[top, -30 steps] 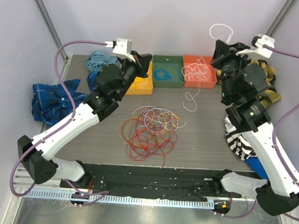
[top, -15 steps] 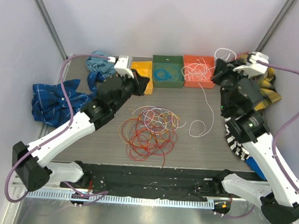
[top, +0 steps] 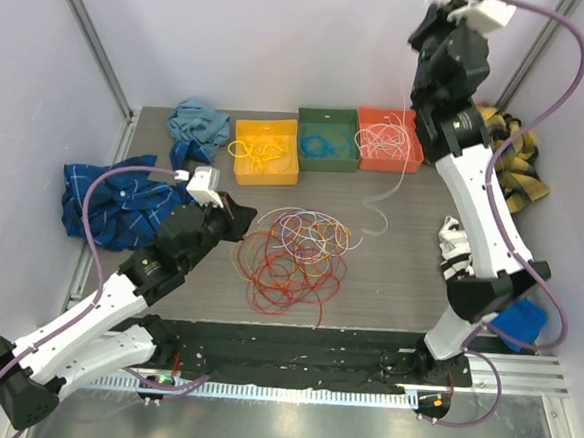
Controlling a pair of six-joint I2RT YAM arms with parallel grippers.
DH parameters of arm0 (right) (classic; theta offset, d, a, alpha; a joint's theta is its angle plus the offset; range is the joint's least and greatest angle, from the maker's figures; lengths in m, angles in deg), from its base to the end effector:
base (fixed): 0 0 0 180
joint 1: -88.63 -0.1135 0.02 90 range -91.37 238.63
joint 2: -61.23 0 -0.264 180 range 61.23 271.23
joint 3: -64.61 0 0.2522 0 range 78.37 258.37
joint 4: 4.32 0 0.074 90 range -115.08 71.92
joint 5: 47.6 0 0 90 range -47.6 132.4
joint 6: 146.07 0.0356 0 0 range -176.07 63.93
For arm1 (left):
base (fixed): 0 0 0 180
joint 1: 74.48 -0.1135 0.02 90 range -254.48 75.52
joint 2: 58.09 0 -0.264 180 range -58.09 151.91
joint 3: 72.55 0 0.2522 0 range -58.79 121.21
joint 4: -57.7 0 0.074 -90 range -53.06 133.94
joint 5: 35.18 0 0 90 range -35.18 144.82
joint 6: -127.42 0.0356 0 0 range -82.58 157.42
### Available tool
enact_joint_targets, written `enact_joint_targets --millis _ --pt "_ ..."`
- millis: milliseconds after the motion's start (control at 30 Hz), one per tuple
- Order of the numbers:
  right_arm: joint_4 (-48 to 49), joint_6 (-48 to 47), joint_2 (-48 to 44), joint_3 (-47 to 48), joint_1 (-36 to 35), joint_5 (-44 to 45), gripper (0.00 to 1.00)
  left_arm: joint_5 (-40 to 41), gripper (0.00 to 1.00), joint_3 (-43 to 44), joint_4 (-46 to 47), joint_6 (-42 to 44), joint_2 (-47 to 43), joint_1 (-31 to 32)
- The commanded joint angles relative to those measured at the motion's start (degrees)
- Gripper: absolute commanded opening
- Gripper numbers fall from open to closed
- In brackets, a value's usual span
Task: Untangle the cables
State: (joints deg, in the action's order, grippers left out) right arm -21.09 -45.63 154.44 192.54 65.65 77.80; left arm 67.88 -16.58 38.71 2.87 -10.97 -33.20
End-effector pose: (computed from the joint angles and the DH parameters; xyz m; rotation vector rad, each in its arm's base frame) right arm 0.3211 0.1138 0.5525 0.3946 1.2572 0.1083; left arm 0.1530 -0.1236 0.3266 -0.0664 1.8053 -0.7625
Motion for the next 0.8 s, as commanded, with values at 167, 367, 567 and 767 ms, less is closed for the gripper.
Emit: enact_joint_targets --millis 167,367,567,767 --pt "14.6 -5.1 16.9 23.5 4.4 -3.8 0.01 -0.6 0.07 -4.9 -2.1 -2.0 -0.7 0.0" --pt "15.9 -1.3 24.6 17.5 9.2 -2.4 0.01 -0.9 0.07 -5.0 0.5 -0.5 2.3 0.0" --pt "18.7 0.6 28.4 5.0 11.0 1.0 0.01 -2.6 0.07 -3.8 1.5 -0.4 6.4 0.0" --pt "16.1 4.4 30.6 -1.0 11.4 -3.0 0.01 -2.9 0.07 -4.2 2.6 -1.0 8.2 0.0"
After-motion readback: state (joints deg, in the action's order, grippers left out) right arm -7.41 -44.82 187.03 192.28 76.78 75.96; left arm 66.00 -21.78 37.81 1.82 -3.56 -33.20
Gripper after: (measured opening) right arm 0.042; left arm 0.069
